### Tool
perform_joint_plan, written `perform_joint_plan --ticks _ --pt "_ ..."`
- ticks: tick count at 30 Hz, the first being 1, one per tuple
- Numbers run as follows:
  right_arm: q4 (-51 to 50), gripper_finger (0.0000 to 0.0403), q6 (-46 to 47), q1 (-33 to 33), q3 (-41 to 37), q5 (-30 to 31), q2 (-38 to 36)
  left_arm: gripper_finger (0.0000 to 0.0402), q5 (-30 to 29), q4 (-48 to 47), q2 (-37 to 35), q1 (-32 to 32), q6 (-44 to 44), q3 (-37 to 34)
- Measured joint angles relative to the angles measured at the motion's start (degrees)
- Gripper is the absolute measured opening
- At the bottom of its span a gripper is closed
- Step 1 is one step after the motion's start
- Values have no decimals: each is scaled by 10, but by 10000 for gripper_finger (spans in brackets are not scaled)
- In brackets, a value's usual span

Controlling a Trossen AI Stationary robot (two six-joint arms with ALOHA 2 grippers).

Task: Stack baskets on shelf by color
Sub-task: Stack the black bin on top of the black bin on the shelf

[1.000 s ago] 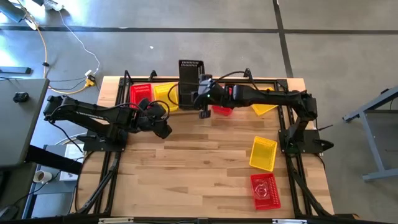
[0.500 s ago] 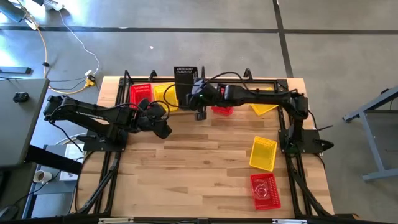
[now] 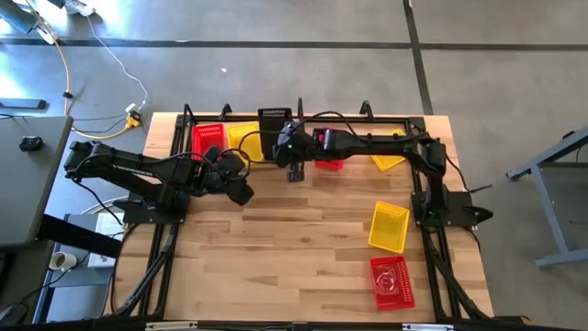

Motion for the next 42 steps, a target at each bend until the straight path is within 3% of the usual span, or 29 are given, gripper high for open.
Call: perform_joint_plan --ticks 42 --pt "-19 0 10 -19 0 -21 31 158 2 0 0 0 2 0"
